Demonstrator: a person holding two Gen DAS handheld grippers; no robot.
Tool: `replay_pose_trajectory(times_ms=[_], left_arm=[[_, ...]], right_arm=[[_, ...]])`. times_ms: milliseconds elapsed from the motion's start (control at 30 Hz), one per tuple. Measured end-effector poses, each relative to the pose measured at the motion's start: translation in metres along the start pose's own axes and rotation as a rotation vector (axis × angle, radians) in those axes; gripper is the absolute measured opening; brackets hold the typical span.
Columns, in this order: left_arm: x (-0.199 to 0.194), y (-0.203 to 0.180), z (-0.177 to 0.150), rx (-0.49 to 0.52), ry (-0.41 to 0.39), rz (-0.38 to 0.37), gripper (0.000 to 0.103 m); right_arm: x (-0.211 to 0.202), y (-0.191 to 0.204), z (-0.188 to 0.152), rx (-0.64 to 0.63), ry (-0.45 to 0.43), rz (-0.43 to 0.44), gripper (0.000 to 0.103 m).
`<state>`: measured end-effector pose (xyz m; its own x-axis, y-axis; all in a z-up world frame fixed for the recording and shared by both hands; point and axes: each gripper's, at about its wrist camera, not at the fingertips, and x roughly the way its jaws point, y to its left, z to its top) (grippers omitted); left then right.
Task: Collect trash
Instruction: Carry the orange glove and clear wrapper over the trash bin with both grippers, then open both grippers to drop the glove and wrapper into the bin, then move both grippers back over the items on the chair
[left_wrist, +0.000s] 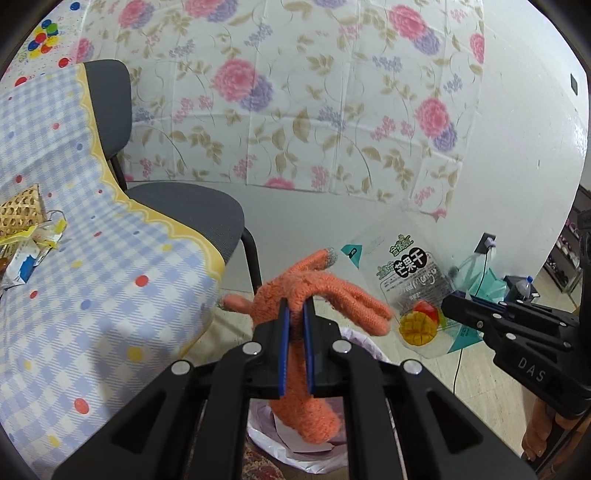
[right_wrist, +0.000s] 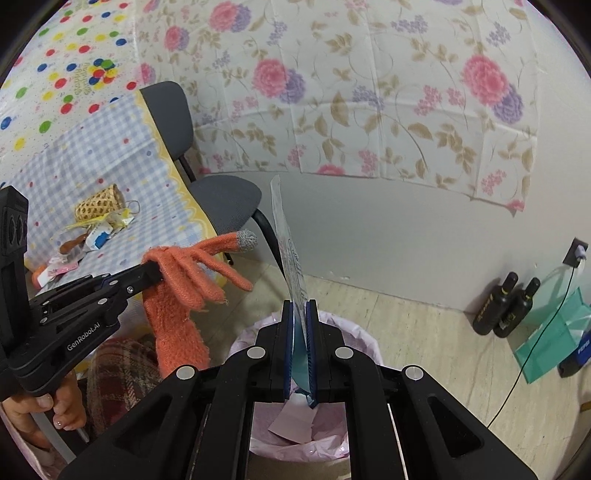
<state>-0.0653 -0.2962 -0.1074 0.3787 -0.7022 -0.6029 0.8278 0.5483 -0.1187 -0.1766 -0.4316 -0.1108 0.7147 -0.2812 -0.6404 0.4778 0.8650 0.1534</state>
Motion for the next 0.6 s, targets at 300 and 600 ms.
replay_pose_trajectory(times_ms=[300,600], left_arm=[[0.030,0.004,-0.006,-0.025,0.098,0.001,0.007],[0.034,0.012,-0.008,-0.054,0.115,0.003,0.057]], right_arm=[[0.028,-0.013,-0.007,0.030,0.058,0.025,0.012],[0.031,-0.012,-0.004,0.033,0.048,0.025,0.031]])
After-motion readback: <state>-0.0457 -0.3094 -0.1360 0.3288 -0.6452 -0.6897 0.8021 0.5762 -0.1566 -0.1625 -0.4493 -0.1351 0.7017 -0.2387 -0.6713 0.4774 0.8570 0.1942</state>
